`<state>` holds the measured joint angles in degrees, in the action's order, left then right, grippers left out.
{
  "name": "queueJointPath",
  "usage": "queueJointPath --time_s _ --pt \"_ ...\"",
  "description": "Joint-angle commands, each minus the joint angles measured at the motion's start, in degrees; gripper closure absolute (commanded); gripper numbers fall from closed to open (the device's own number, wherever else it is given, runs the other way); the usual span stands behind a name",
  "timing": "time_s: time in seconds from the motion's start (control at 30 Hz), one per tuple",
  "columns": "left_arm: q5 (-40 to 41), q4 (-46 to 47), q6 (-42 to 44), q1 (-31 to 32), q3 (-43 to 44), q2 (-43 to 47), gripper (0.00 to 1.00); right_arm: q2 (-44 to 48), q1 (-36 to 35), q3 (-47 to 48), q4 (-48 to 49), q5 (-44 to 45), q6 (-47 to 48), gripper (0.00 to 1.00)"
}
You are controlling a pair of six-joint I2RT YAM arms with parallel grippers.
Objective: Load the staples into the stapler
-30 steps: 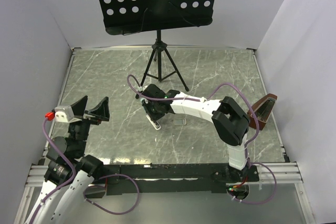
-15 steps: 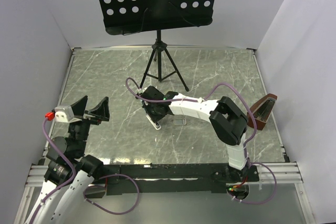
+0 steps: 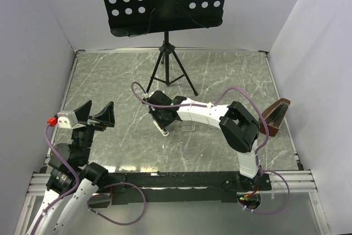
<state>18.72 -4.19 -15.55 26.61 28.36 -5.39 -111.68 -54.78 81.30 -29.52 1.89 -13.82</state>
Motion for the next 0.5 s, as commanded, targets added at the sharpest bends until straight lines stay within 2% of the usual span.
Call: queueJointPath --time_s 0.0,0.47 --pt "-0.44 0.93 0.79 0.20 0.38 0.38 0.00 -1.26 -0.41 0.27 -1.33 0.48 0.03 0.73" --pt "-0.61 1.02 0.79 0.20 0.38 0.38 0.00 -1.00 -0.41 1.06 -2.03 0.66 -0.68 0.67"
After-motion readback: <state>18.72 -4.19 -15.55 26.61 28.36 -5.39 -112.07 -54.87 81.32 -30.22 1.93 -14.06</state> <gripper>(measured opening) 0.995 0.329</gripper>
